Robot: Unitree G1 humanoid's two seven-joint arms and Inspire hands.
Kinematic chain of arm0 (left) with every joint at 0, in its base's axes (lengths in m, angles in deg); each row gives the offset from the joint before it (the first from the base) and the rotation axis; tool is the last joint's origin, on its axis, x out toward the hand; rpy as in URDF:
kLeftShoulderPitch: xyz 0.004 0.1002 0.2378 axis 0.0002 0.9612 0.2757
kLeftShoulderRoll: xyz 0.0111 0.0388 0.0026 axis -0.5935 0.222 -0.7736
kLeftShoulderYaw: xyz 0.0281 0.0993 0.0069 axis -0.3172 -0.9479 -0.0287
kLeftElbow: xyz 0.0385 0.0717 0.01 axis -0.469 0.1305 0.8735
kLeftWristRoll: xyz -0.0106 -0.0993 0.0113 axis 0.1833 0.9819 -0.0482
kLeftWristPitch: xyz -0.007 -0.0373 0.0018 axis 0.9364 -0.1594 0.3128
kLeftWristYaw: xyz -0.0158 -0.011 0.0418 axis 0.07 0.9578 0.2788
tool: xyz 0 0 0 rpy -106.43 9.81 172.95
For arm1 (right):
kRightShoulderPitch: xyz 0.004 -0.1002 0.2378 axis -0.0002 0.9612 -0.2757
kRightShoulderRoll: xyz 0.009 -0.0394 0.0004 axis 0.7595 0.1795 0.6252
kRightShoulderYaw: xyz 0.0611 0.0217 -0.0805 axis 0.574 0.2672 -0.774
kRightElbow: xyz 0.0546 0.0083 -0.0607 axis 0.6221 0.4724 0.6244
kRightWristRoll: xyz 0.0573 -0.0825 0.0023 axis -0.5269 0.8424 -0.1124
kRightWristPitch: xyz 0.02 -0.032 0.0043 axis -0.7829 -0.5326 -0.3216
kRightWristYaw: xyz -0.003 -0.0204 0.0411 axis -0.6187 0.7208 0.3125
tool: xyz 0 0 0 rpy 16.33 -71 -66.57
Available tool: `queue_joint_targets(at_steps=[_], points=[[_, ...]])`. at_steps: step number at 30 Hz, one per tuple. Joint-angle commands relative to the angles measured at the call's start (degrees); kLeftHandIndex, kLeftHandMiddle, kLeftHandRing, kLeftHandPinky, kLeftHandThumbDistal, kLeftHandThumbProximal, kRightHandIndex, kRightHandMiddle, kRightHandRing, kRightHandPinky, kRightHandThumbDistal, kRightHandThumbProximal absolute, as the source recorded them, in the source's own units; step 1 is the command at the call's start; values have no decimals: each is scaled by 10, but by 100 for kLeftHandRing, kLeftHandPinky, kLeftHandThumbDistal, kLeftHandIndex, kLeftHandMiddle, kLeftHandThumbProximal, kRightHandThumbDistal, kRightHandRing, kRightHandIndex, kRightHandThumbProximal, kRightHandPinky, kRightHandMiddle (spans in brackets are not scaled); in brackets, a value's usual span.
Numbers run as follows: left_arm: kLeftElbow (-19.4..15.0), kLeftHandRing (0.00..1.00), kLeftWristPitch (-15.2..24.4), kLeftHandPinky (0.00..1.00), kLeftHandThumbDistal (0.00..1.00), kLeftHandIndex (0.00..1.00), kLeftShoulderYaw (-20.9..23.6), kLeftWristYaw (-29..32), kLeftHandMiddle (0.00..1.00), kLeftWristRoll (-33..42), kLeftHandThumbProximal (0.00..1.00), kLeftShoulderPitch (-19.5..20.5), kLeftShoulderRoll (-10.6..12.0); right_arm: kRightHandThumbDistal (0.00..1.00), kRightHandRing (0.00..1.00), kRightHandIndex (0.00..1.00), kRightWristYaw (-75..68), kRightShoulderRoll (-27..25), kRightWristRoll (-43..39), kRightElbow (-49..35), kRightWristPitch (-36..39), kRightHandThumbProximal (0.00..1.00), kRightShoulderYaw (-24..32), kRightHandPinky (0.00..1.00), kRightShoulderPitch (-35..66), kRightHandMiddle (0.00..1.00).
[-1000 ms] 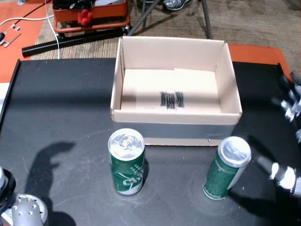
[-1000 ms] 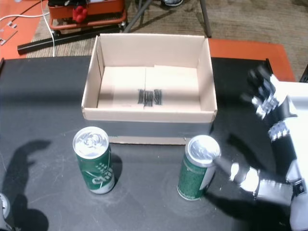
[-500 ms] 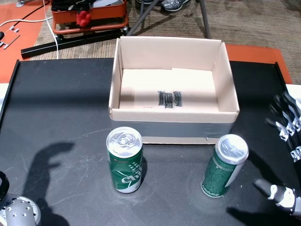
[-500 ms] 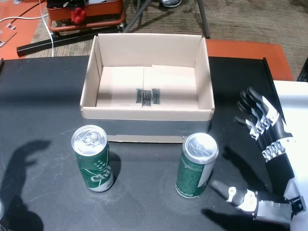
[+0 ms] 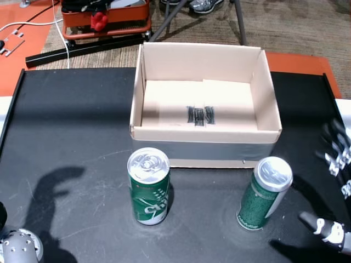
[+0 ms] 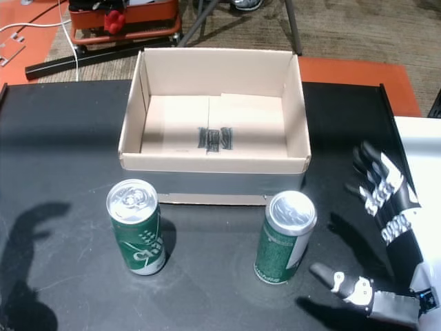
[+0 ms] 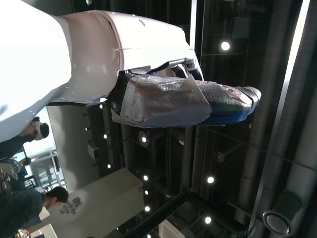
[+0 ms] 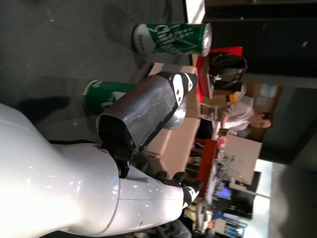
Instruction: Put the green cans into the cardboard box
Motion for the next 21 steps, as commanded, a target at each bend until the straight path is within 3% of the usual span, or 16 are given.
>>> queue_joint_targets(at_steps=[1, 6, 13, 21], points=[[-4, 89, -4, 82, 64, 62, 4, 1, 72, 5, 97, 3, -2, 100, 95, 87, 7, 0, 0, 35, 20, 65, 9, 100, -16, 95], [-8, 90, -6, 83, 64, 63, 4, 1, 73, 2, 97, 7, -4, 100, 95, 86, 33, 8, -9, 111, 44, 64, 12, 100, -50, 95], [-6, 90, -12, 85, 66, 62, 9, 11, 73, 12, 97, 5, -6, 100, 94, 86, 96, 25, -41, 180, 4, 58, 25, 100, -80, 95], [-12, 89, -16, 83, 63, 60, 7, 2, 72, 4, 97, 8, -3, 100, 92, 86, 65, 45, -5, 223, 33, 57, 26, 100, -86, 93]])
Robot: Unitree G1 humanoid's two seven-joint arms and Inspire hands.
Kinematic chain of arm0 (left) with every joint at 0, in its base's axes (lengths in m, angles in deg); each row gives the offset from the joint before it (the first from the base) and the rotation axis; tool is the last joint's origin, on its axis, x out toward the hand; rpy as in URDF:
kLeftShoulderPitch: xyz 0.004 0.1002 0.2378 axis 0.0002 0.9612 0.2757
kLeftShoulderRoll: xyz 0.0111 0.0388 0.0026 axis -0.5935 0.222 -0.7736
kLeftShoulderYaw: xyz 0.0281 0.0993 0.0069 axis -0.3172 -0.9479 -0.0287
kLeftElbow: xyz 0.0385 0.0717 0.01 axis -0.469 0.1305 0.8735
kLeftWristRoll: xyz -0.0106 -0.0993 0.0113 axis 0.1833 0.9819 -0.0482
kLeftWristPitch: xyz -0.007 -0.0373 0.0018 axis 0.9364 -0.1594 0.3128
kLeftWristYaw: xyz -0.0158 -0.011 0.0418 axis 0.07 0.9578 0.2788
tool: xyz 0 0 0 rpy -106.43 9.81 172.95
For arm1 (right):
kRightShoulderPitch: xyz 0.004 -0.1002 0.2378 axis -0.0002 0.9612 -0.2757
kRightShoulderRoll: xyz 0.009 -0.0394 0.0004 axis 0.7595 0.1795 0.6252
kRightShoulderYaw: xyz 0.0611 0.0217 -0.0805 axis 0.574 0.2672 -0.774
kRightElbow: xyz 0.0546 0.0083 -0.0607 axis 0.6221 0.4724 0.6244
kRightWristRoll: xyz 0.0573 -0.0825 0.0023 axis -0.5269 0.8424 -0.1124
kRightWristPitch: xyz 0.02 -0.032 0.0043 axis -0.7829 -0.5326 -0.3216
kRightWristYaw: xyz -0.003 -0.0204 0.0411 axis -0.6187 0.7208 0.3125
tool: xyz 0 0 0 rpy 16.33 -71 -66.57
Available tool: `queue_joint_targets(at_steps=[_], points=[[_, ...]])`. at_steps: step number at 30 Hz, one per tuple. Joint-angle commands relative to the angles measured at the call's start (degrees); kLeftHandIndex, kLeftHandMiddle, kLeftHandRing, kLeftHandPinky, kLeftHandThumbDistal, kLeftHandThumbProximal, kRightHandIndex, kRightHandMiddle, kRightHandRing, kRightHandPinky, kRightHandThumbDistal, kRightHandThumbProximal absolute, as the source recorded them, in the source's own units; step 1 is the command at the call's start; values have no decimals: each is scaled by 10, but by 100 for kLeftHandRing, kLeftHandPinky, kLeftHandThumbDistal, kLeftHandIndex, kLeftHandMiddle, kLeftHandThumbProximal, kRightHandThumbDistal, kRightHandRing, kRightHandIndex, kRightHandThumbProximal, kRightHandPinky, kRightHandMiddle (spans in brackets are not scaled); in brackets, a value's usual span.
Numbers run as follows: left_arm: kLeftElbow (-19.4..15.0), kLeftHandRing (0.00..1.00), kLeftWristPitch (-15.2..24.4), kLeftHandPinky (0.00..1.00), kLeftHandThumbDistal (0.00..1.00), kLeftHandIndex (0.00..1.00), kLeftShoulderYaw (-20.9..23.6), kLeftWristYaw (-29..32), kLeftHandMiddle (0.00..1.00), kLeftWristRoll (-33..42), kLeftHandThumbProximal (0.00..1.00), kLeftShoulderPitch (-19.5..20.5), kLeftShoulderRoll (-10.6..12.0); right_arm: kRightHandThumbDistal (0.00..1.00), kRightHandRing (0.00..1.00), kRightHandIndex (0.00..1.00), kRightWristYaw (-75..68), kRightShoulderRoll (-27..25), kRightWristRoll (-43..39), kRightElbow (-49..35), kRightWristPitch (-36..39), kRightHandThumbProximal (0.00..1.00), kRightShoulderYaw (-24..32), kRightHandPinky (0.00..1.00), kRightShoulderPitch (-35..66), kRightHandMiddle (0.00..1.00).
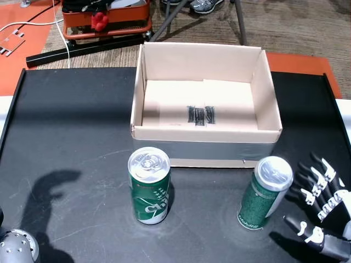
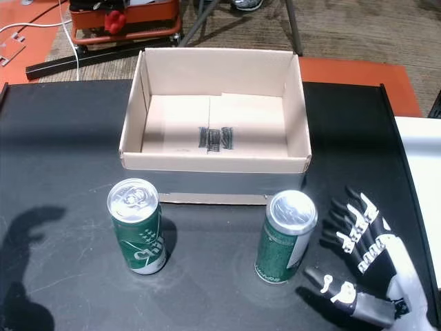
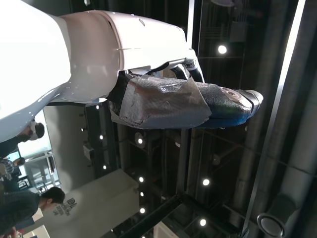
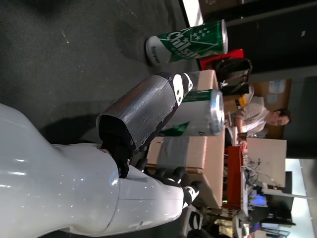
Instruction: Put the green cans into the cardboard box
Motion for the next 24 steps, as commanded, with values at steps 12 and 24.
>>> queue_joint_targets(at_steps=[12, 24], points=[[-10, 87, -9, 83, 63, 58, -2, -9, 70, -7, 91, 9, 2, 100, 88, 86, -17, 10, 23, 66, 33, 61, 10, 98, -33, 89], [-15, 88, -19, 84, 62, 56, -5, -9, 70, -3, 91, 11, 0, 100, 90, 88, -50, 4, 63, 120, 48, 60, 13, 97, -65, 91]])
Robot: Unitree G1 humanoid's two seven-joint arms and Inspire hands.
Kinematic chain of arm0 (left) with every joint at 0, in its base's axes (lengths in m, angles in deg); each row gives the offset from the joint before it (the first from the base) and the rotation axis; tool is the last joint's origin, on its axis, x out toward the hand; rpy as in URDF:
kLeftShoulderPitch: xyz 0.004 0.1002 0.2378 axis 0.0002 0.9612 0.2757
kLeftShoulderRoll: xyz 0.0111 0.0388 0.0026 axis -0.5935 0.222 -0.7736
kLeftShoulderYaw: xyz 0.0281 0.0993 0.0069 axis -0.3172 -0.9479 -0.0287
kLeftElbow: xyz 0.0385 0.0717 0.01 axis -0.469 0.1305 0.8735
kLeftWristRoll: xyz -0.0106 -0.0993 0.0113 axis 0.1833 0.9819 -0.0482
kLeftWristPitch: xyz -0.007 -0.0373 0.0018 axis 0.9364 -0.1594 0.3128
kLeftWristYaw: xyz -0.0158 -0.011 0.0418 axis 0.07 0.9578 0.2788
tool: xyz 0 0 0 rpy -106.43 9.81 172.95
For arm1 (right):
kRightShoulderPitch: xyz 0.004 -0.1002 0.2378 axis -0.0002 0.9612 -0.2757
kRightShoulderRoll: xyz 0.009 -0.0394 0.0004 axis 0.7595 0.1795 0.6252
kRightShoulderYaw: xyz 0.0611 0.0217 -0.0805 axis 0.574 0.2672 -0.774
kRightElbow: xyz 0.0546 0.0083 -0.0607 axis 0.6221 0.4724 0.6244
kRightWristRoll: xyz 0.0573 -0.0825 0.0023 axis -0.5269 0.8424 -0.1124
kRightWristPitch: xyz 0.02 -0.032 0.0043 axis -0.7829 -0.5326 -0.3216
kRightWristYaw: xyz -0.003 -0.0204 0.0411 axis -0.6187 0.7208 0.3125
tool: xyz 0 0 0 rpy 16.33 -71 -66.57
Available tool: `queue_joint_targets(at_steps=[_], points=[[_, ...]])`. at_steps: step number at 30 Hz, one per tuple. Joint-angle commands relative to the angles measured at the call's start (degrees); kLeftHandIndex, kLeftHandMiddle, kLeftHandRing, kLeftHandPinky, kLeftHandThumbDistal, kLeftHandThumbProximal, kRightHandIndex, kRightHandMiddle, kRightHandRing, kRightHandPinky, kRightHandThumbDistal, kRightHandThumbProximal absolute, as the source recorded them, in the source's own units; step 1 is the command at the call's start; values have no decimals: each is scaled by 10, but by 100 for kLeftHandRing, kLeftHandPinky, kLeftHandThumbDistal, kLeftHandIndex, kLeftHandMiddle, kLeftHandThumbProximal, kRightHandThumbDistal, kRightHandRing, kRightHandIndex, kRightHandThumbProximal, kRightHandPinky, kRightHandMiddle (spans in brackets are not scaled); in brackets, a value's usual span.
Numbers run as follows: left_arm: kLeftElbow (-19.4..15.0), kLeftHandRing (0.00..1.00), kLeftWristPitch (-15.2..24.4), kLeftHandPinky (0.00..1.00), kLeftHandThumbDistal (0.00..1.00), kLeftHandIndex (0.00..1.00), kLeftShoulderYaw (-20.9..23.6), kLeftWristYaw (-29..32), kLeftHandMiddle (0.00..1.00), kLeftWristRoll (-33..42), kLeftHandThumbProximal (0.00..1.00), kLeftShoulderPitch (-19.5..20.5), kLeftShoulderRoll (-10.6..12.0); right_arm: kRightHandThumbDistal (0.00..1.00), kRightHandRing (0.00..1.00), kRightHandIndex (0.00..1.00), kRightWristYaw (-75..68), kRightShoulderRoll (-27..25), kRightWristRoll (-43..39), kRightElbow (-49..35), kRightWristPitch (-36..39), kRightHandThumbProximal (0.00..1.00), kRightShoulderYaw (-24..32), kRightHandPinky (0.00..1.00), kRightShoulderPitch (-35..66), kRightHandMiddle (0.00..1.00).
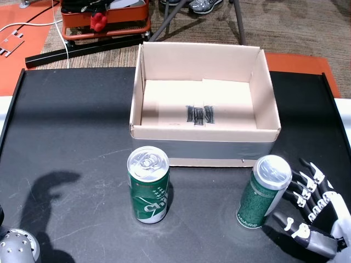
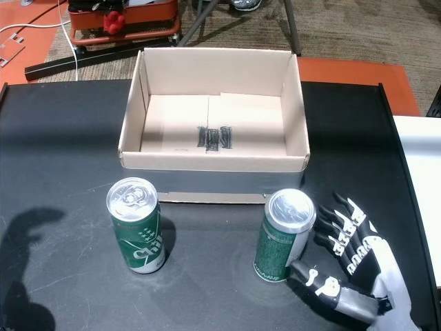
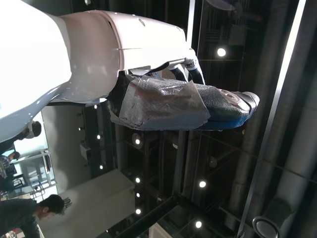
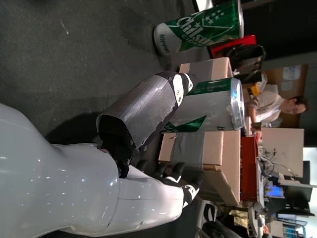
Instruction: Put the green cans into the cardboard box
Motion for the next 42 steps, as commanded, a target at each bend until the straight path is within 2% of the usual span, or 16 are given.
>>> queue_joint_targets(at_steps=[1, 5, 11, 16, 30, 37, 42], points=[[-10, 88, -9, 84, 63, 56, -1, 0, 70, -3, 91, 10, -3, 100, 90, 87, -4, -2, 5, 8, 6, 60, 0, 97, -4, 91], [-8, 89, -13, 84, 63, 56, 4, 8, 71, 1, 95, 6, -7, 100, 90, 88, -7, -3, 10, 11, 5, 59, 1, 97, -7, 91], [-14, 88, -11, 85, 63, 55, 4, 0, 69, -4, 92, 8, 0, 100, 88, 87, -8, -3, 13, 15, -1, 60, 3, 95, -10, 88], [-14, 88, -13, 85, 62, 55, 3, -1, 70, -6, 90, 9, -3, 100, 89, 87, -19, -4, 29, 13, 7, 60, -7, 96, -11, 89], [-17, 89, 4, 86, 63, 54, 4, -4, 69, -11, 95, 11, 2, 100, 91, 87, -22, -6, 63, 20, -9, 61, -36, 96, -37, 90], [-25, 88, 6, 86, 65, 55, -1, -18, 69, -13, 95, 18, 3, 100, 93, 90, -15, -4, 68, 25, -29, 63, -47, 98, -43, 93], [-26, 88, 1, 86, 61, 55, -3, -9, 69, -2, 95, 21, 5, 100, 92, 90, -19, -5, 75, 28, -35, 62, -52, 98, -49, 92]])
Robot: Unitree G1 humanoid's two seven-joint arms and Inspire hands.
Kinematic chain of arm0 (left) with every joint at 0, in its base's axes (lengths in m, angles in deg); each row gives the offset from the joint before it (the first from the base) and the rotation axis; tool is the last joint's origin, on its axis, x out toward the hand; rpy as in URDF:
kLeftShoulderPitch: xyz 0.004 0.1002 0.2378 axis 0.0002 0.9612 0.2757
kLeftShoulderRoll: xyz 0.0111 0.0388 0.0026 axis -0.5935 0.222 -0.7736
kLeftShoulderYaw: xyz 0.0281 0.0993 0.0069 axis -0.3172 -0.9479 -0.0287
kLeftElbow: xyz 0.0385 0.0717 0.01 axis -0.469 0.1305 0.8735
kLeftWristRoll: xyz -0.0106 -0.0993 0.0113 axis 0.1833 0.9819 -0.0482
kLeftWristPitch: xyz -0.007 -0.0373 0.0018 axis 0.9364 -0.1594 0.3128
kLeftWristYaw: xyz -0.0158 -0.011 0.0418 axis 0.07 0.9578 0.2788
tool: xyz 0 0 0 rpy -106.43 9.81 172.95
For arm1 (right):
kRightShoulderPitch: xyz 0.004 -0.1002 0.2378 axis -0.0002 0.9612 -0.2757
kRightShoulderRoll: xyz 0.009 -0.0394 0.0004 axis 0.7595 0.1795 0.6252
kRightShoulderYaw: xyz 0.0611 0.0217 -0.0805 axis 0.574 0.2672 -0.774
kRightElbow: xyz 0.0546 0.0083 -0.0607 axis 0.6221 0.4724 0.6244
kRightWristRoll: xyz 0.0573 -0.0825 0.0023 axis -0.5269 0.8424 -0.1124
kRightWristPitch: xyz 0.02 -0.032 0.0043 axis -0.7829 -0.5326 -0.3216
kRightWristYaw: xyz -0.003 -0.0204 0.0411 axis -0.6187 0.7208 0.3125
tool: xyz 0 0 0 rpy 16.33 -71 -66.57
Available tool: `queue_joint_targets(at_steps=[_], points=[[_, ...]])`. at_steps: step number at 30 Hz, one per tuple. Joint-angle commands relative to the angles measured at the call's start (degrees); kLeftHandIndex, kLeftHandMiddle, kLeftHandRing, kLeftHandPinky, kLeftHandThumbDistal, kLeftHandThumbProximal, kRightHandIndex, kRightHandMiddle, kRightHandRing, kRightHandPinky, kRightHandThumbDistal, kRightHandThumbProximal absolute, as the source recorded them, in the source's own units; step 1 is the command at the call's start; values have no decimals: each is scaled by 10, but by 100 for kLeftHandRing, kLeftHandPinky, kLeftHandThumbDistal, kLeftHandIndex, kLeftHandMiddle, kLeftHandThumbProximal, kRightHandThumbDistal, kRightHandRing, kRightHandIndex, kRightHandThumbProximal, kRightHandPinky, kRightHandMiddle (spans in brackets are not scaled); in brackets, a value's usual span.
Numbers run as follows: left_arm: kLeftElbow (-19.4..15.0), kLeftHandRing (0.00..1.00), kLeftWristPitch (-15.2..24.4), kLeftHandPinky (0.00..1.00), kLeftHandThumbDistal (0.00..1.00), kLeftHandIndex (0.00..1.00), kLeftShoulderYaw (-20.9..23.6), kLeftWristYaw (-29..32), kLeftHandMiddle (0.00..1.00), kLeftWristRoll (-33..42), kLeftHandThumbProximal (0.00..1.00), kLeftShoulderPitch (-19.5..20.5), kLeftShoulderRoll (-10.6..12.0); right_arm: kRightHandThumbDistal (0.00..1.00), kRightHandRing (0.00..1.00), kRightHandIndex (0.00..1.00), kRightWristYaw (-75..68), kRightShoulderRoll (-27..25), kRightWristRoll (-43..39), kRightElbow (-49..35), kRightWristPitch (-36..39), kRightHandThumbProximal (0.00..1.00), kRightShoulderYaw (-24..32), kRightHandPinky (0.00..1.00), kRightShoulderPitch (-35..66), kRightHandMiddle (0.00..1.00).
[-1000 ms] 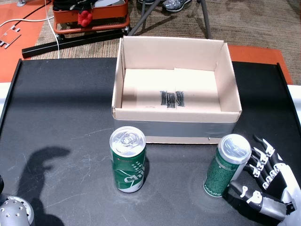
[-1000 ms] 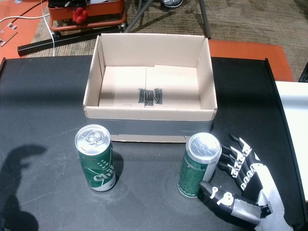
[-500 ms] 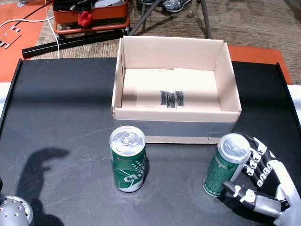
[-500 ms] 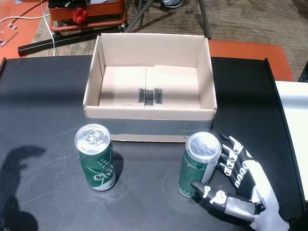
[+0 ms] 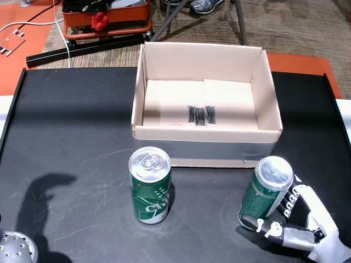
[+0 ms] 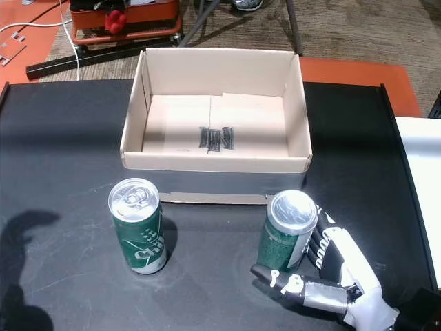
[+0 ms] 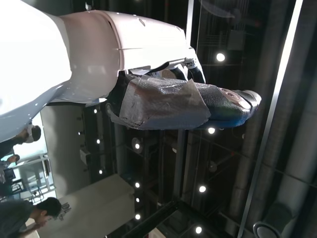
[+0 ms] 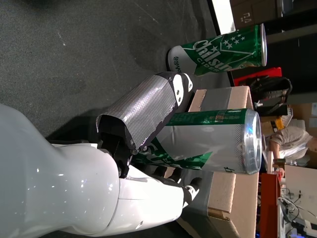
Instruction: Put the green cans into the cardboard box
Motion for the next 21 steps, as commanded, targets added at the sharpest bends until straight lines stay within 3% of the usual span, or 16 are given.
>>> queue_joint_targets(at_steps=[1, 6, 11, 21], points=[[-6, 89, 0, 86, 61, 55, -1, 7, 69, -2, 95, 6, 2, 100, 92, 90, 1, -1, 7, 9, -9, 62, -5, 98, -8, 93], [-5, 88, 15, 87, 62, 52, 1, 4, 68, -8, 98, 1, 1, 100, 94, 90, 7, 2, 10, 12, -12, 62, -9, 98, -20, 93], [-4, 88, 1, 87, 57, 54, 0, 12, 68, 5, 95, 3, 0, 100, 92, 88, -11, 3, 25, 16, -14, 64, -21, 97, -33, 91], [-8, 88, -4, 86, 57, 54, 3, 15, 67, 6, 95, 2, 3, 100, 91, 90, -25, 7, 40, 30, -40, 62, -31, 95, -64, 90]])
